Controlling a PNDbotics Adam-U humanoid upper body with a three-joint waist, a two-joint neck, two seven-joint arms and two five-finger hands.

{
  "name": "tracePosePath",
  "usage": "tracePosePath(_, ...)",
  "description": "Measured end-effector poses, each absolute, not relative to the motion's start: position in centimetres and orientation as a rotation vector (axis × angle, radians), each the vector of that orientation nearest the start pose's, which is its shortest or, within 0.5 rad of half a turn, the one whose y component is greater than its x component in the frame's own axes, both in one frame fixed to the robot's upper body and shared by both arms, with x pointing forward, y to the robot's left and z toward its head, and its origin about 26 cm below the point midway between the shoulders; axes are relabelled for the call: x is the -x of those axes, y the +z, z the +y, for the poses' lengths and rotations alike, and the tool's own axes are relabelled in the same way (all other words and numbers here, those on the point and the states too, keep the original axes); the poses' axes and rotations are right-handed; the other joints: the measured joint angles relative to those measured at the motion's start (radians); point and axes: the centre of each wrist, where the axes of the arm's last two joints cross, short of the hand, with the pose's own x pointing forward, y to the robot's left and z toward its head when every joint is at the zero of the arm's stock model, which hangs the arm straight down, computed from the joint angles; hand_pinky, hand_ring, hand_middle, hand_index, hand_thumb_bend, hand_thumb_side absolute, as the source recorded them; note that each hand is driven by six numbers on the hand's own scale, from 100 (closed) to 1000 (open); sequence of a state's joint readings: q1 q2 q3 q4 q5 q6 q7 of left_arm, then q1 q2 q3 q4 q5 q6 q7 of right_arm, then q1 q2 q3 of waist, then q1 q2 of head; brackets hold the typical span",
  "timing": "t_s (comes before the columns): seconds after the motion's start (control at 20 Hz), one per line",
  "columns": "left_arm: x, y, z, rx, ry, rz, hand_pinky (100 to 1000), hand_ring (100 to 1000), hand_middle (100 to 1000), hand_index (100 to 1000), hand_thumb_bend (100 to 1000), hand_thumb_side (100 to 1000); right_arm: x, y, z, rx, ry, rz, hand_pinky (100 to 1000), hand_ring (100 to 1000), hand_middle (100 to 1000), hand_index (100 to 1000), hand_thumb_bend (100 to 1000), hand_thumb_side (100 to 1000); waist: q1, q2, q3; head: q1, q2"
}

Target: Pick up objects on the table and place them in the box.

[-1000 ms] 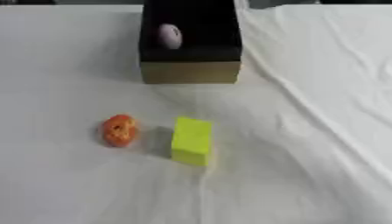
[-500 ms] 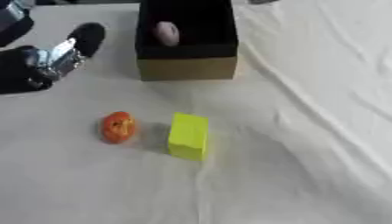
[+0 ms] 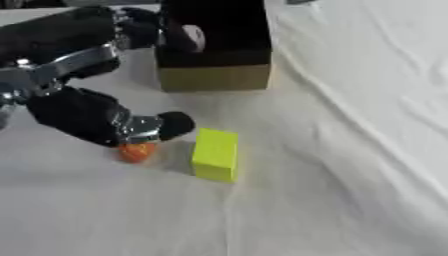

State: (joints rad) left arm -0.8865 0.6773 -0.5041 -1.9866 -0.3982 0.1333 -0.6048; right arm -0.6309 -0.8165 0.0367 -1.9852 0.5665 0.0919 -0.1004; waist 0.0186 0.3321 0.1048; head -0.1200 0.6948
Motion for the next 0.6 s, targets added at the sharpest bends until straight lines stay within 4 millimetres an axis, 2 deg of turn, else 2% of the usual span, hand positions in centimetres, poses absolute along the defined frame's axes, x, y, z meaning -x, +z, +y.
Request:
tracePosePath(0.15,-29.4,30.9,14.6,0.662,2.576,2.320,832,904,870,907,695,861,-29.7,33.9,-28.4,-1.642,-1.065,2.810,856,878,743,856,100,960,0.003,-0.001,-0.001,-0.001,0.000)
tracePosePath(0.2,-29.3,30.8,14.3,0.656,2.598,2.292,837,906,873,909,743,844,-29.7,33.8,-28.4,-1.641,-1.067,2.813,856,877,742,854,100,962,0.004,-0.001,-0.001,-0.002,0.000)
tracePosePath(0.35,-29.2,30.5,13.7,0.671,2.650,2.213,833,907,880,914,761,827,-29.7,33.7,-28.5,-1.633,-1.069,2.825,856,875,739,852,100,964,0.005,-0.003,-0.002,-0.004,0.000)
tracePosePath(0.6,-29.1,29.6,12.7,0.680,2.745,2.140,825,915,909,932,610,699,-29.8,33.3,-28.5,-1.623,-1.070,2.846,855,872,735,846,100,976,0.005,-0.004,-0.007,-0.005,0.005)
